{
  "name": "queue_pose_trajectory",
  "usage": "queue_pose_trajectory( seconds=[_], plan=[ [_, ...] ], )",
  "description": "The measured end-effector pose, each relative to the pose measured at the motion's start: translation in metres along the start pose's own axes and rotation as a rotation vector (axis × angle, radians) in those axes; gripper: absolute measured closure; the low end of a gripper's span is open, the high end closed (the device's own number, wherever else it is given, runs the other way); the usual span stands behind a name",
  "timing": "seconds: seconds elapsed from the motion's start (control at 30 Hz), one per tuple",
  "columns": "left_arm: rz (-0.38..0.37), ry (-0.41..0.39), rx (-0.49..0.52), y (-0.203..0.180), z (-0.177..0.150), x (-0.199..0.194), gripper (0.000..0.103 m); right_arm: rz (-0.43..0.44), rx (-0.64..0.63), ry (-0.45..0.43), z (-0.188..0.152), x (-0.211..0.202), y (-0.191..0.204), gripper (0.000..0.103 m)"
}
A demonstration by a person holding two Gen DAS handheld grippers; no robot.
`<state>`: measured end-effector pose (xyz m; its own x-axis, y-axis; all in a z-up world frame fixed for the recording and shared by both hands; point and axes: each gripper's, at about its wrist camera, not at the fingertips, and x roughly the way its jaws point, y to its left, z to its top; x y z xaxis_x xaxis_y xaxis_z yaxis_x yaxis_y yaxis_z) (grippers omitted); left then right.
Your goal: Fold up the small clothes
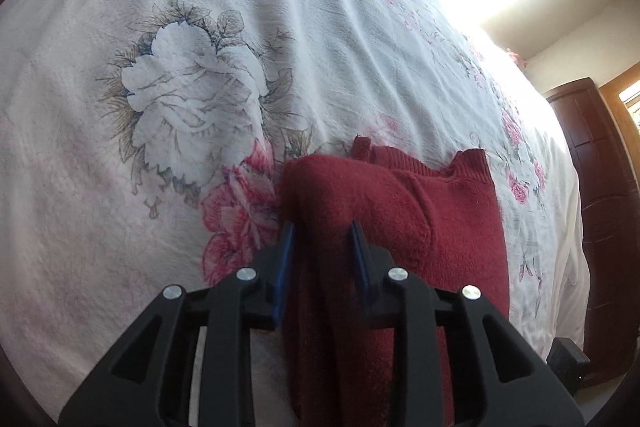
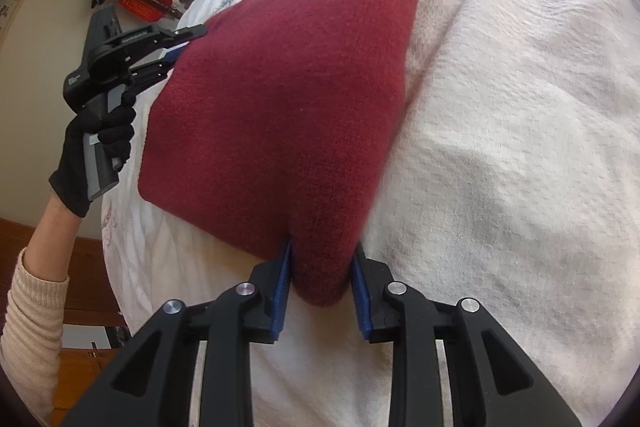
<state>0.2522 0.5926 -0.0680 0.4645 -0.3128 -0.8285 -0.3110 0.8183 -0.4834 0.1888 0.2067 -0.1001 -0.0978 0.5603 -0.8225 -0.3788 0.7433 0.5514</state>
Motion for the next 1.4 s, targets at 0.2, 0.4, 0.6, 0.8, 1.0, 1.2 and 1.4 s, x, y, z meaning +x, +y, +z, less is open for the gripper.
queue_pose_trajectory(
  seconds=[0.2,0.4,0.6,0.8,1.0,1.2,1.4],
  plan=[
    [-0.108,0.053,0.018,0.013,-0.038,-0.034,0.031,-0.008,-0.036,-0.080,0.006,-0.031,0.011,0.054],
    [-0.196,0.122,0.013,0.011,-0.056,-0.008,0.031,0.037,0.013,-0.139,0.036,-0.047,-0.001,0.029],
    [-0.250,0.173,0.041,-0.002,-0.051,0.032,0.028,0.124,0.074,-0.109,0.073,-0.022,-0.030,0.029],
    [-0.289,0.232,0.123,-0.026,-0.043,0.058,0.018,0.211,0.099,-0.092,0.098,0.022,-0.037,0.024],
    [-0.286,0.212,0.164,-0.036,-0.051,0.059,0.057,0.253,0.111,-0.139,0.103,0.026,-0.026,0.055],
    [-0.395,0.193,0.120,-0.048,-0.063,0.043,0.073,0.264,0.061,-0.168,0.097,-0.017,0.000,0.062],
    [-0.527,0.193,0.119,-0.091,-0.099,0.010,0.074,0.281,0.032,-0.194,0.069,-0.082,0.011,0.062]
  ],
)
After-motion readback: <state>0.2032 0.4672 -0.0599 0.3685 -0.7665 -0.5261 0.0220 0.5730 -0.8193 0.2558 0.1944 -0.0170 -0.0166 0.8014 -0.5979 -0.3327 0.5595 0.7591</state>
